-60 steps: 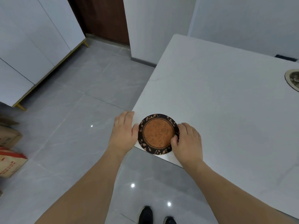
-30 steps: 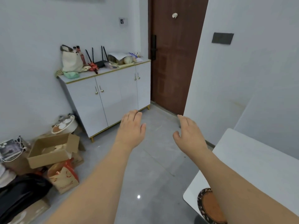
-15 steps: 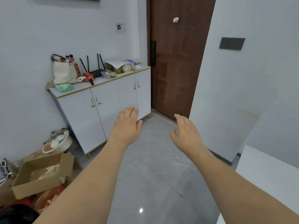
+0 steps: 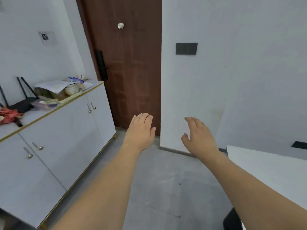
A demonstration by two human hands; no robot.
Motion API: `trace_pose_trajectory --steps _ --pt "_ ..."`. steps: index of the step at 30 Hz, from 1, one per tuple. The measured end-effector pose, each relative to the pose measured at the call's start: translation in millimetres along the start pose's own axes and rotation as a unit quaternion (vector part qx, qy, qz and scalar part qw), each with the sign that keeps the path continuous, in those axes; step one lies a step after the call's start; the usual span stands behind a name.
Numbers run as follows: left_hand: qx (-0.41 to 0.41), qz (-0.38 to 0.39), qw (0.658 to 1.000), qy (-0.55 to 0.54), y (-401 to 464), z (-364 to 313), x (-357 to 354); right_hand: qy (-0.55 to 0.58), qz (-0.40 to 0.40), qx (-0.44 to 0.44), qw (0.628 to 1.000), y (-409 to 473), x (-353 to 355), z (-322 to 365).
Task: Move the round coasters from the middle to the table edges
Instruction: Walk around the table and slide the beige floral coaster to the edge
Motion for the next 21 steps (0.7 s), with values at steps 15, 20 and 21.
trace_pose_trajectory --steps 15,20,21 --pt "-0.064 0.043 0.997 -0.008 197 21 -121 -0.029 -0.006 -0.061 0.998 174 -79 -85" --pt "-0.093 0.054 0.994 -0.018 268 28 -181 -0.055 0.023 -0.088 0.994 229 -125 -116" --pt "-0.097 0.058 0.993 -0.024 279 31 -194 -0.059 0.026 -0.099 0.993 237 -133 -123"
Point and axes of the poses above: each hand's wrist, its own y-axis towards the middle knuckle, its own x-axis out of the back of the hand, z = x × y, the point moved 3 cm from there along y, towards the middle knuckle, and after that the axes turned 12 degrees about -z, right-handed, at the moved point
